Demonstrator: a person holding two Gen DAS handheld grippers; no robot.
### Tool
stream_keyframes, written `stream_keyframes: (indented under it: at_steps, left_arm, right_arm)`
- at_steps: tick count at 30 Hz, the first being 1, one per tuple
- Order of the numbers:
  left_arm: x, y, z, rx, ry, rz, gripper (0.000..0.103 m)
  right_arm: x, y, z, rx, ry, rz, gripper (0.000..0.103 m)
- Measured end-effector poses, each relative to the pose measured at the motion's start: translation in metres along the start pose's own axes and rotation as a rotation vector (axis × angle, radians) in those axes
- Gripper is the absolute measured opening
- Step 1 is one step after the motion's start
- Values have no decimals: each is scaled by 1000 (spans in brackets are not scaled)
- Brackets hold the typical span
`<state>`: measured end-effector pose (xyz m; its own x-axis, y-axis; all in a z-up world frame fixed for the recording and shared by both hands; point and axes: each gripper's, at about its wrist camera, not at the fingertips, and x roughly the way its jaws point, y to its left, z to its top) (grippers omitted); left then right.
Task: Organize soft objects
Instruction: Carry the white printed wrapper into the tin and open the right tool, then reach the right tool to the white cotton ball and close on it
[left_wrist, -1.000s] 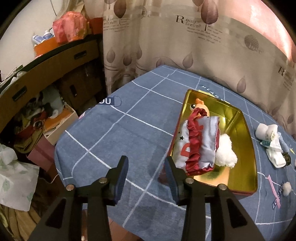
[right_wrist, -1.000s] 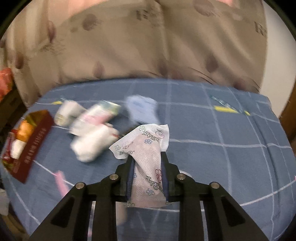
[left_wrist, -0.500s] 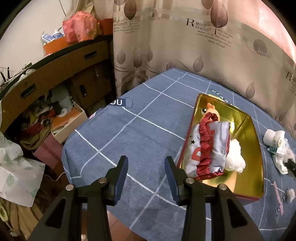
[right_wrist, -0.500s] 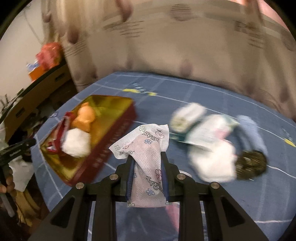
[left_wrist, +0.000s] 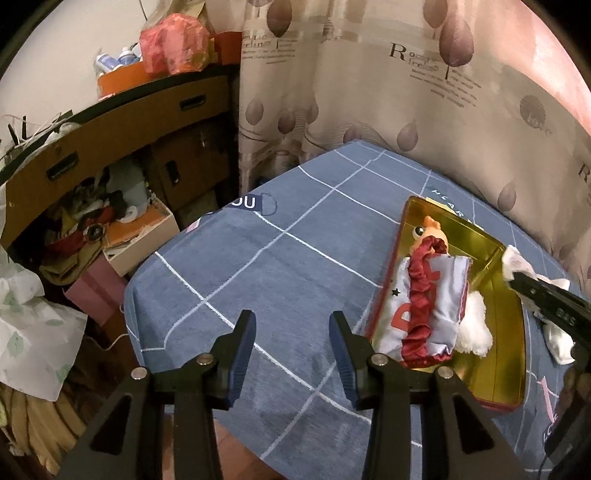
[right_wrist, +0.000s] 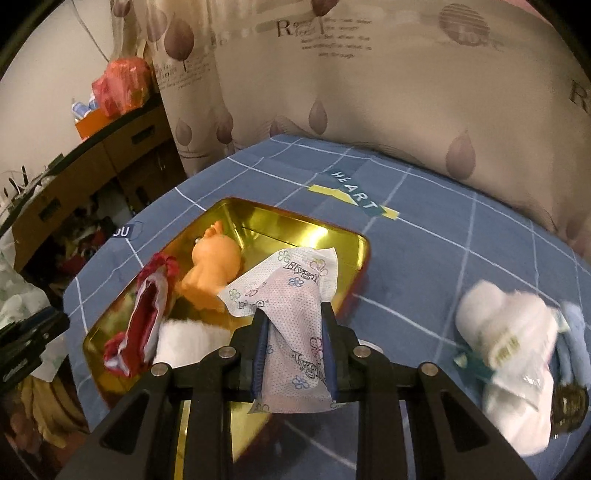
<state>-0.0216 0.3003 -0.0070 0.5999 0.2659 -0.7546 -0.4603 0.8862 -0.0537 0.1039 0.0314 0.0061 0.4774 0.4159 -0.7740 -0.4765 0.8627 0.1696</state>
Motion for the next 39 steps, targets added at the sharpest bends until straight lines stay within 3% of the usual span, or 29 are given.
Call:
stream_keyframes:
  at_steps: [11, 14, 21, 28, 39]
  left_arm:
    - [5, 3, -2, -19, 26, -19, 42]
    - [6, 0, -3, -4, 37, -22, 42]
    - [7, -3, -5, 10, 42, -23, 42]
    - [5, -10, -9, 47, 39, -33, 42]
    - [3, -20, -12, 89, 36, -35, 42]
  right_arm:
    - [22, 16, 10, -49, 27, -9, 35]
    - [23, 18, 9, -57, 22, -10, 44]
    - [6, 14, 3, -41, -9, -2, 46]
    - [-29, -3, -27, -2, -22, -17, 49]
    - [-102, -86, -100, 72, -16, -196, 49]
